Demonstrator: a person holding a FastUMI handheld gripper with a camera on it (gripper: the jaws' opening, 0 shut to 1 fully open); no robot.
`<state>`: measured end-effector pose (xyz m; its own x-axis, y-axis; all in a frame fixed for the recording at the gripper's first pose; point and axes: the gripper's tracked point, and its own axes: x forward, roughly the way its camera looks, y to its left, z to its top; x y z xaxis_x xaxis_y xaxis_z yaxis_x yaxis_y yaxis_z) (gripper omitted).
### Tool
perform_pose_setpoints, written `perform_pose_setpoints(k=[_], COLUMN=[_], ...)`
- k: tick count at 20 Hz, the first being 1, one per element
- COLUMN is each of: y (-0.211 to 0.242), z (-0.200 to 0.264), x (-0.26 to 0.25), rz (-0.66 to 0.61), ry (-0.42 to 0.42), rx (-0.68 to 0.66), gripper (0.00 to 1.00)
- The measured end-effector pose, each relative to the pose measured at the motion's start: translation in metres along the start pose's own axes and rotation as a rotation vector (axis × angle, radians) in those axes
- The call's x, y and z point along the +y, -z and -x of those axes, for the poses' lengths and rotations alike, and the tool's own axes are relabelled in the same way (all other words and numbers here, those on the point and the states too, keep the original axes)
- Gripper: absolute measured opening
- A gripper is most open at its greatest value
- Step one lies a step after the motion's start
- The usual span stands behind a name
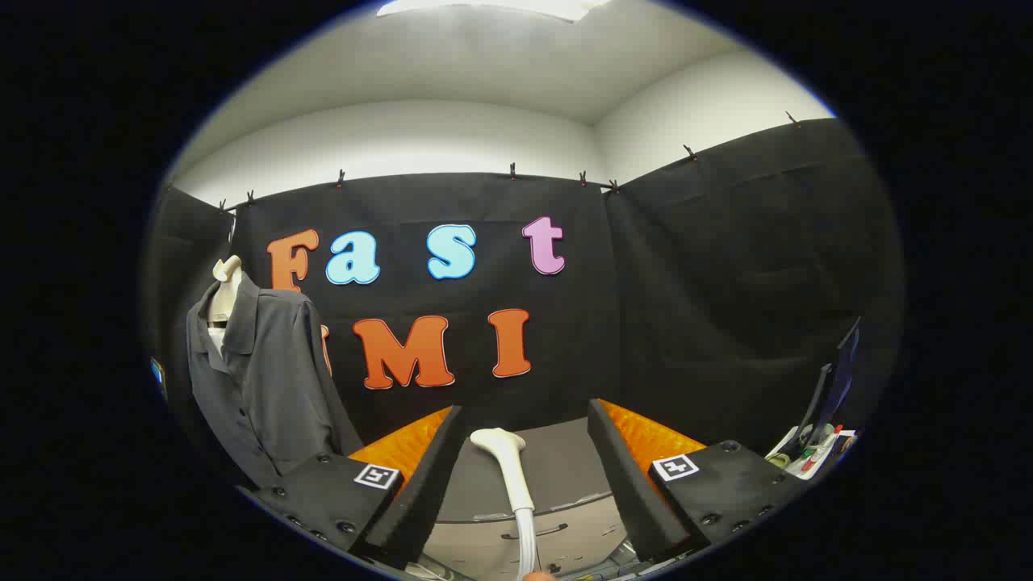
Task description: Iron the clothes twice with a garment steamer, once on the left side and once on the right side.
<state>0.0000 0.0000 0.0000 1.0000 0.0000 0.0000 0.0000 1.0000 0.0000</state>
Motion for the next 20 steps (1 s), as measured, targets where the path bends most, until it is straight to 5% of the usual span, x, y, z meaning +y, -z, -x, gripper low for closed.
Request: perform_pose_setpoints(k=[20], y=[0.003], z=[-0.022], x=[-0.009], rz=[0.002], ry=[-0.023], rx=[0.028], gripper=[0.98])
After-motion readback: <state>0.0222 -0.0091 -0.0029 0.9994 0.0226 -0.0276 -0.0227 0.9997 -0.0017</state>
